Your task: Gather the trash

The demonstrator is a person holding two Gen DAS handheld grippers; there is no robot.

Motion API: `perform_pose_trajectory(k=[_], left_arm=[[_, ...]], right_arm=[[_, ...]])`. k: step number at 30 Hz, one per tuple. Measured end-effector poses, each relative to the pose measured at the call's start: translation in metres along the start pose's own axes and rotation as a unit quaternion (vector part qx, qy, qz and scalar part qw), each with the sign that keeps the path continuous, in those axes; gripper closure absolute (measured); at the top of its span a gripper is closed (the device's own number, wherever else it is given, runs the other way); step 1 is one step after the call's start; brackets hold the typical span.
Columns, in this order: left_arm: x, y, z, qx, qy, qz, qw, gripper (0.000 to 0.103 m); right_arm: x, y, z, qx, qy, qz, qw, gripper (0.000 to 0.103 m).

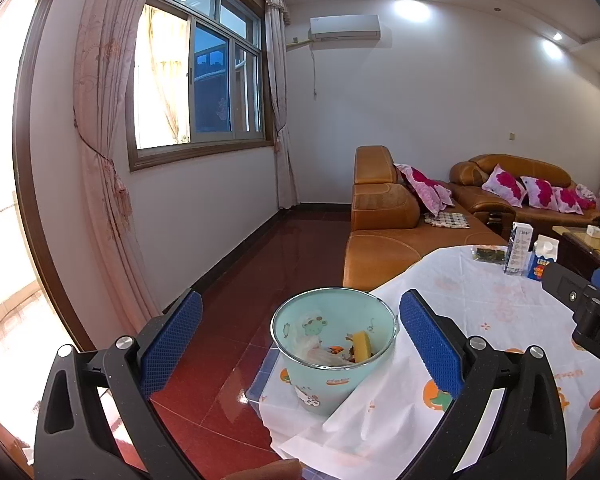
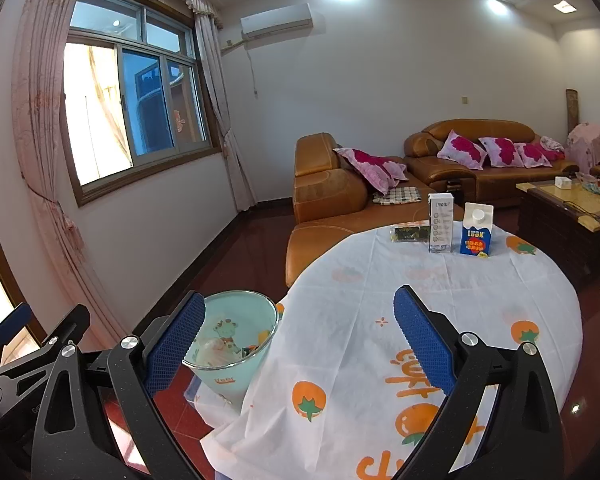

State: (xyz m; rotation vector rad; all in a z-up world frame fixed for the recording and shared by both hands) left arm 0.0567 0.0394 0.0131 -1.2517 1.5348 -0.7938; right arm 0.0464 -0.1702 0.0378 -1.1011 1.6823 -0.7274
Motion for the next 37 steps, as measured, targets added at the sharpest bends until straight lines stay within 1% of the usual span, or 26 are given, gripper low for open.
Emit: perform_pose_trajectory(k=[9, 14, 18, 21, 27, 31, 37], left_arm=[[-0.001, 0.000, 0.001, -0.001, 0.000, -0.001, 1.0000, 0.006], [-0.003, 0.000, 0.000, 0.002, -0.003, -0.013, 0.9999, 0.006], [-0.001, 0.003, 0.002, 0.002, 0.026, -0.033, 0.9991, 0.006], [0.003, 0.006, 0.005, -0.006, 0.042, -0.036, 0.9985, 0.006], [0.008, 0.007, 0.005, -0.005, 0.038, -0.025, 0.9990, 0.006], [0.008, 0.005, 0.004, -0.001, 0.022, -0.015, 0.9997, 0.006], [0.011, 0.007, 0.007, -0.004, 0.036, -0.017, 0.9992, 0.006]], right_arm=[[0.002, -0.002, -0.001, 0.001, 0.002, 0.003, 1.000, 0.009], [0.000, -0.002, -0.003, 0.006, 0.004, 0.000, 1.000, 0.009], [-0.001, -0.001, -0.004, 0.006, 0.004, -0.003, 1.000, 0.009], [0.000, 0.000, -0.002, 0.004, 0.004, -0.001, 1.000, 0.009], [0.002, -0.001, -0.001, 0.004, 0.006, 0.004, 1.000, 0.009], [0.005, -0.001, 0.001, 0.005, 0.013, 0.004, 1.000, 0.009], [0.022, -0.001, 0.008, -0.002, 0.033, 0.020, 0.999, 0.009]])
Point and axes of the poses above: each gripper's, at about its wrist camera, not at the fingertips, and z roughly the way its jaws point, x to its right, y to its underside, the point moved 9 cm from there along z, roughly the way its jaws point, and after that the axes turned 14 degrees about z, right-handed, at the moved point
